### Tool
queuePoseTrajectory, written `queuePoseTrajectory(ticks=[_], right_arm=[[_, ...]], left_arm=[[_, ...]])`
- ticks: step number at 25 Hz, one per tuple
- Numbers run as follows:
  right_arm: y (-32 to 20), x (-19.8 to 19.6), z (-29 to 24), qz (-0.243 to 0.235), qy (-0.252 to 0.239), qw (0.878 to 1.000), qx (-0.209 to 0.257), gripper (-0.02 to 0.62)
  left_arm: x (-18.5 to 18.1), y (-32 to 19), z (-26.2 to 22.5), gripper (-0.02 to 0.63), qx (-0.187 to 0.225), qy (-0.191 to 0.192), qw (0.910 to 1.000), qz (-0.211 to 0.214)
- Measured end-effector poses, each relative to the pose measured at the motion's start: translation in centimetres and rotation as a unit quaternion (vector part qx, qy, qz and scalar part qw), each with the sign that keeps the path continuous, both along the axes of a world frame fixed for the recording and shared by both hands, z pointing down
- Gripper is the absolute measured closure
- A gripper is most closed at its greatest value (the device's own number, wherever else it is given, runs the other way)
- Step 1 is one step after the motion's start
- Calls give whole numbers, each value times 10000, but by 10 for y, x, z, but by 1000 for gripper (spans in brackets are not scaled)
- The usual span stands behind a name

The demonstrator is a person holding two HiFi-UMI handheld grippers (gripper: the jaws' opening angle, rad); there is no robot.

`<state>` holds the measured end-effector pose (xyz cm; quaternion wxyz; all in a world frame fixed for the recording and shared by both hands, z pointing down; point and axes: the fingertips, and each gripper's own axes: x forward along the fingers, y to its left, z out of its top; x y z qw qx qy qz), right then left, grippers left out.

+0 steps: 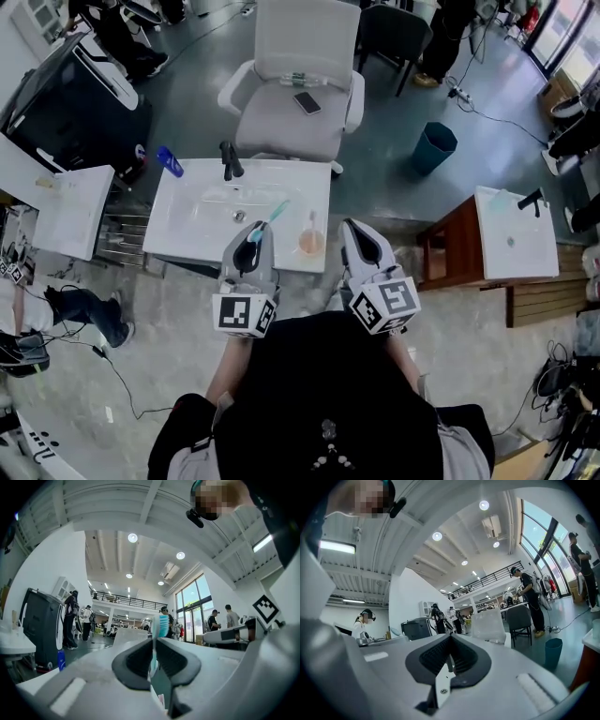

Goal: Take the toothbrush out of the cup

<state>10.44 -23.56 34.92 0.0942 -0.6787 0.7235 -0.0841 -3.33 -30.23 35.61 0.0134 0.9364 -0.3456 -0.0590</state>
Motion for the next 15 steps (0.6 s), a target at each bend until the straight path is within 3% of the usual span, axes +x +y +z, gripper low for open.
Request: queuePoseTrajectory(ticks=[15], right_arm=[[-10,3,-7,-80,61,9999,5,595]], left_arm=[[1,-5,-11,578,118,98,9998,-83]])
